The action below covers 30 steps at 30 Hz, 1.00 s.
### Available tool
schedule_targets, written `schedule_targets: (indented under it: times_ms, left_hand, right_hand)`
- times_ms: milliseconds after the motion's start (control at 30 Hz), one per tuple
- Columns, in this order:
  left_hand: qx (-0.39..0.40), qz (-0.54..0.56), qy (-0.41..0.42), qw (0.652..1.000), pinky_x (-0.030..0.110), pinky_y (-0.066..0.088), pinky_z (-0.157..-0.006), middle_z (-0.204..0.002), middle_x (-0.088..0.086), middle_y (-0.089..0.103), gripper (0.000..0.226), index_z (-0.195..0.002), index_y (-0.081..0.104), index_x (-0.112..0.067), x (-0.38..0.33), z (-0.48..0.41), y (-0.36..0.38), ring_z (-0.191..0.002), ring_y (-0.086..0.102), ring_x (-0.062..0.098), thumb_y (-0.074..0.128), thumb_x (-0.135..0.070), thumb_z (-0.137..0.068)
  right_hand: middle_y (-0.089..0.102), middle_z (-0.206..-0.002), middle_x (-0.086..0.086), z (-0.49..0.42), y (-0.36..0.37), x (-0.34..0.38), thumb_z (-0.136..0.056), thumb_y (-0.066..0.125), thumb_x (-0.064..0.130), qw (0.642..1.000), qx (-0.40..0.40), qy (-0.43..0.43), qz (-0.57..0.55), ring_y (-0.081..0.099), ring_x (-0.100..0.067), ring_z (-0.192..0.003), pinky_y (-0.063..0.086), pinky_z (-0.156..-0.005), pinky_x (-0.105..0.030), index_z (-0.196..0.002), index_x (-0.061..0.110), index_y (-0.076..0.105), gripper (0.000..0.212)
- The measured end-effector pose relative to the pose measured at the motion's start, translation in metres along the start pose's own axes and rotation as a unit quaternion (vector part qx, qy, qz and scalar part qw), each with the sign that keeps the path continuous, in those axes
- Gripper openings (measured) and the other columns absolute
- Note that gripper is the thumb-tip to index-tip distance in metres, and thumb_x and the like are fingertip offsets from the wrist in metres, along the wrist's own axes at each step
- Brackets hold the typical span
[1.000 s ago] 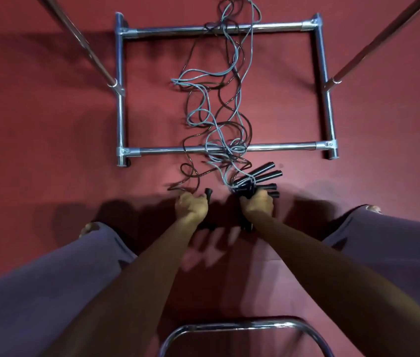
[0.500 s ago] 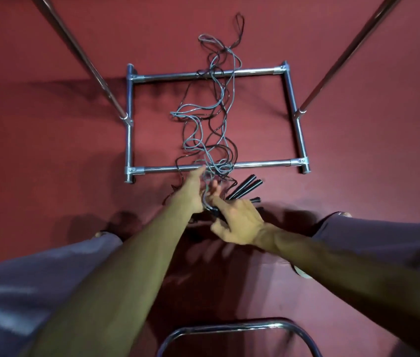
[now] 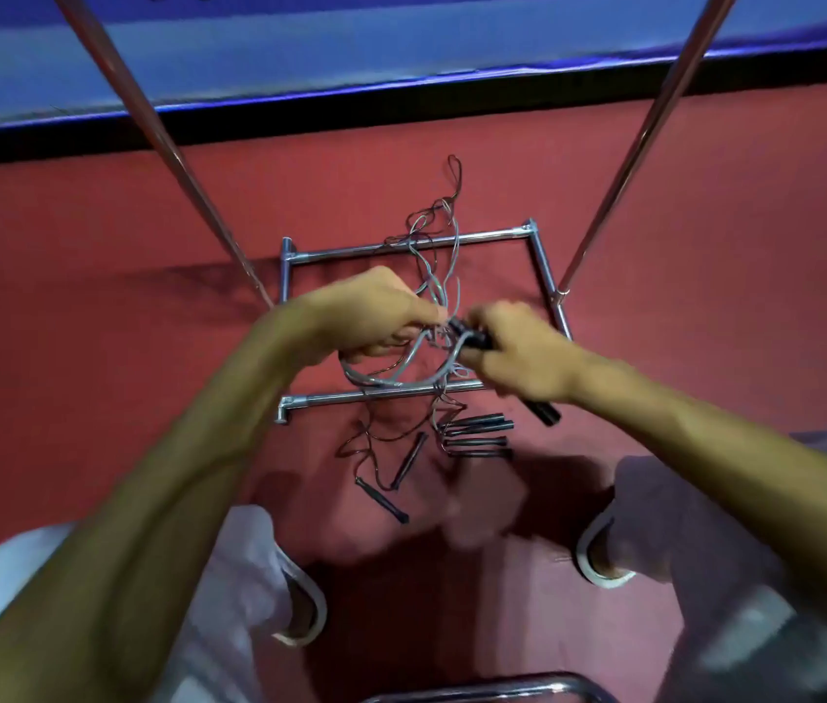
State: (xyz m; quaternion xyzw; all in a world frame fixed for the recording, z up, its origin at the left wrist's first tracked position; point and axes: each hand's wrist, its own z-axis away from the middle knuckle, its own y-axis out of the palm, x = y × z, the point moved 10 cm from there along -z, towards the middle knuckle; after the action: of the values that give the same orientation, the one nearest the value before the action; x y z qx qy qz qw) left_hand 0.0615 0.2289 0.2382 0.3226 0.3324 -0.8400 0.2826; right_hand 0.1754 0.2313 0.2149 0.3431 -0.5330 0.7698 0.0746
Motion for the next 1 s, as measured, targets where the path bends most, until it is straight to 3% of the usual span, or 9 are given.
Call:
schedule_targets:
  times_ms: [133,200,300,400,467,633,733,833,1000]
  left_hand:
    - [0.196,0.02,0.164,0.967,0.023,0.02,-0.045,-0.049,0.002,0.03,0.042,-0.053,0.052,-0.017,-0.059,0.06,0.024,-0.043,0.022,0.016,0.069,-0.012,-0.091]
    - [0.225,0.03,0.228,0.947,0.024,0.023,-0.045,-0.049,0.005,0.032,0.039,-0.052,0.05,-0.019,-0.072,0.069,0.025,-0.043,0.024,0.017,0.07,-0.014,-0.085]
    - [0.02,0.162,0.255,0.953,0.025,0.024,-0.044,-0.049,0.005,0.034,0.034,-0.053,0.05,-0.017,-0.066,0.049,-0.017,-0.041,0.026,0.016,0.067,-0.009,-0.082]
    - [-0.156,0.297,0.194,0.922,0.017,0.014,-0.04,-0.046,-0.008,0.023,0.038,-0.051,0.038,-0.024,-0.026,0.029,-0.06,-0.038,0.016,0.008,0.06,-0.008,-0.078]
    - [-0.155,0.344,0.176,0.909,0.014,0.011,-0.041,-0.047,-0.008,0.018,0.036,-0.055,0.031,-0.021,-0.021,0.022,-0.065,-0.039,0.013,0.005,0.057,-0.006,-0.075]
    - [-0.02,0.248,0.267,0.931,0.024,0.014,-0.045,-0.05,-0.006,0.022,0.036,-0.049,0.036,-0.028,-0.065,0.046,-0.032,-0.048,0.013,0.01,0.059,-0.004,-0.063]
    - [0.061,0.249,0.311,0.915,0.034,0.015,-0.047,-0.049,-0.007,0.026,0.034,-0.05,0.04,-0.028,-0.077,0.055,-0.011,-0.046,0.016,0.012,0.057,-0.004,-0.067]
    - [0.053,0.287,0.312,0.904,0.026,0.014,-0.045,-0.051,-0.004,0.024,0.027,-0.055,0.037,-0.02,-0.075,0.055,-0.02,-0.046,0.015,0.012,0.058,-0.013,-0.07]
    - [-0.251,0.306,0.281,0.874,0.028,0.034,-0.048,-0.055,0.002,0.043,0.022,-0.062,0.059,-0.018,-0.039,0.063,-0.092,-0.048,0.038,0.019,0.067,-0.034,-0.074]
  right_hand:
    - [0.056,-0.059,-0.006,-0.014,-0.038,0.001,-0.079,0.069,0.02,0.996,-0.089,-0.019,-0.016,0.053,-0.034,-0.058,0.049,-0.059,-0.042,-0.151,0.024,0.023,0.085]
    - [0.049,-0.052,0.004,-0.018,-0.036,0.016,-0.079,0.061,0.032,0.995,-0.067,-0.059,-0.041,0.044,-0.02,-0.051,0.038,-0.056,-0.028,-0.145,0.028,0.044,0.068]
    - [0.032,-0.052,0.008,-0.022,-0.042,0.038,-0.092,0.053,0.046,0.985,-0.091,-0.092,-0.111,0.024,-0.01,-0.054,0.026,-0.052,-0.027,-0.064,0.015,0.051,0.042]
    - [0.045,-0.051,0.005,-0.034,-0.045,0.034,-0.099,0.066,0.021,0.96,-0.066,-0.051,-0.267,0.034,-0.013,-0.043,0.029,-0.043,-0.028,-0.071,0.006,0.056,0.034]
    - [0.056,-0.064,-0.001,-0.034,-0.045,0.035,-0.091,0.075,0.009,0.955,-0.044,-0.034,-0.291,0.043,-0.012,-0.047,0.036,-0.045,-0.029,-0.09,0.007,0.053,0.021]
    - [0.064,-0.086,0.007,-0.034,-0.037,0.05,-0.072,0.089,0.015,0.978,-0.032,-0.094,-0.182,0.061,-0.006,-0.071,0.051,-0.069,-0.025,-0.14,0.009,0.033,0.089]
    - [0.051,-0.079,-0.025,-0.044,-0.009,0.073,-0.079,0.07,0.009,0.945,0.053,-0.141,-0.29,0.046,-0.024,-0.065,0.041,-0.056,-0.04,-0.105,-0.012,0.049,0.04]
    - [0.047,-0.058,-0.024,-0.038,-0.001,0.077,-0.087,0.058,-0.006,0.915,0.05,-0.088,-0.39,0.034,-0.018,-0.04,0.026,-0.038,-0.024,-0.073,-0.006,0.061,0.015]
    - [0.053,-0.046,-0.013,-0.031,-0.039,0.082,-0.099,0.055,0.016,0.86,0.044,-0.069,-0.504,0.032,-0.015,-0.028,0.023,-0.035,-0.018,-0.083,-0.005,0.061,0.028]
